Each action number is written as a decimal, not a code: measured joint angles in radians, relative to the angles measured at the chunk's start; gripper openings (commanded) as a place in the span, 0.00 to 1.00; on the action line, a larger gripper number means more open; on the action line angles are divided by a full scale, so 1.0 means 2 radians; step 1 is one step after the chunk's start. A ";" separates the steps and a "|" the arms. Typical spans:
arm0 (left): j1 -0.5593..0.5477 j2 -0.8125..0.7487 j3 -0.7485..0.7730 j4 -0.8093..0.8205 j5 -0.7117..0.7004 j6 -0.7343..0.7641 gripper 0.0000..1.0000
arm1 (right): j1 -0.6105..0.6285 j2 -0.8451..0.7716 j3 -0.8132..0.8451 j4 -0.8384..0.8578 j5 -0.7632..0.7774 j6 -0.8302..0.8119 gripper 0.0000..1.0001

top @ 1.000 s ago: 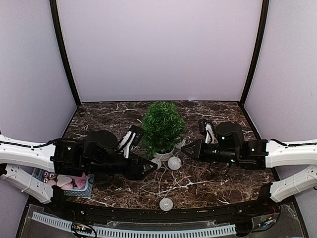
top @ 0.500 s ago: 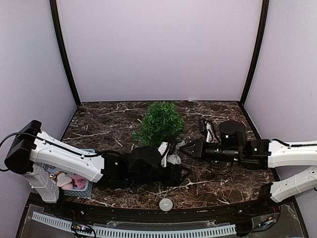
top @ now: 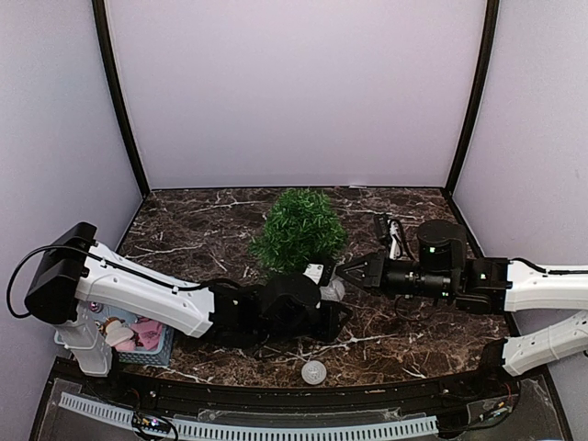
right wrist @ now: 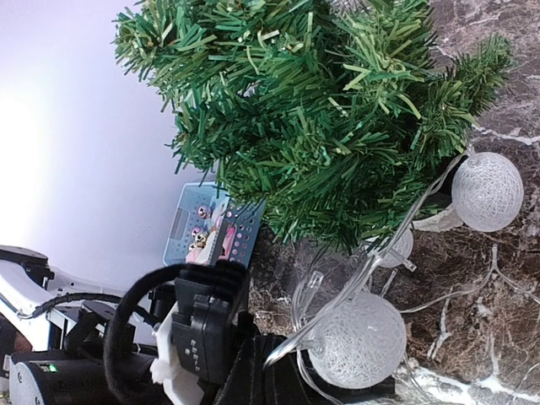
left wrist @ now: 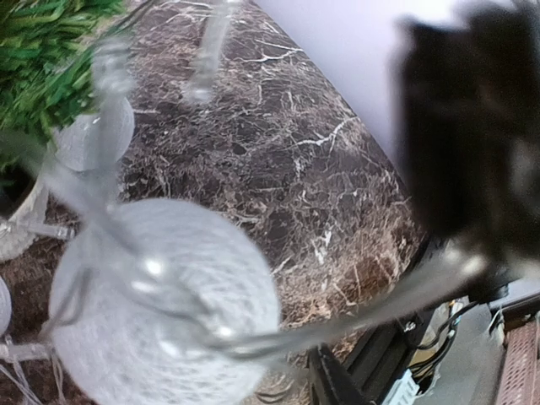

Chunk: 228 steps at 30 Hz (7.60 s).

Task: Decorate the small christmas tree
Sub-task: Wrap the side of the string light in the gap of the branches.

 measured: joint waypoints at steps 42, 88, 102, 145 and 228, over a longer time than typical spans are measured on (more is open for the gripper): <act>0.066 -0.413 -0.090 -0.298 0.103 0.065 0.00 | 0.001 0.056 -0.031 -0.031 0.075 0.022 0.00; 0.068 -0.036 0.181 -0.332 0.138 0.362 0.54 | 0.000 0.002 -0.029 -0.052 0.036 -0.027 0.00; 0.064 -0.002 0.185 -0.372 0.108 0.377 0.04 | 0.000 0.002 -0.027 -0.037 0.027 -0.030 0.00; 0.074 -0.300 0.044 -0.416 0.123 0.303 0.00 | -0.019 0.016 -0.015 0.004 0.173 0.078 0.00; 0.187 -0.286 -0.154 -0.282 0.169 0.218 0.80 | 0.007 0.147 0.098 0.014 -0.023 -0.052 0.00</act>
